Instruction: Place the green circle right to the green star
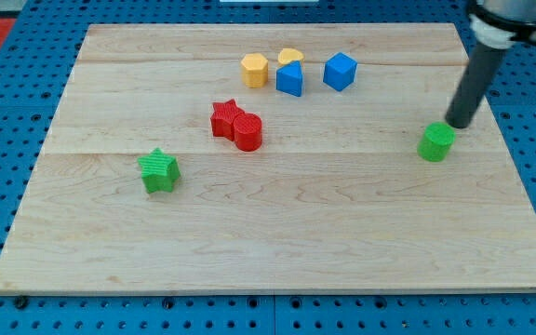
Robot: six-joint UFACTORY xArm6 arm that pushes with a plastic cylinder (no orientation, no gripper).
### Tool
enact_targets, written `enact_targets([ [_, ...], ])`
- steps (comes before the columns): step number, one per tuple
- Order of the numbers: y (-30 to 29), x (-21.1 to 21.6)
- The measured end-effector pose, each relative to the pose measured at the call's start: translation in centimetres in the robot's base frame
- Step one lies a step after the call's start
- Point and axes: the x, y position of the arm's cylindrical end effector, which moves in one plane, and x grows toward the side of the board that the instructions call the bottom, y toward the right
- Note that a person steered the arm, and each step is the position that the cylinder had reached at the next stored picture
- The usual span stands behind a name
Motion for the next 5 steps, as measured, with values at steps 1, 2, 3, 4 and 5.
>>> enact_targets([
  [1,-1.3,4.0],
  [2,-7.6,6.8],
  [3,-11.8,6.1],
  [4,-3.1,5.5],
  [5,-6.4,2.5],
])
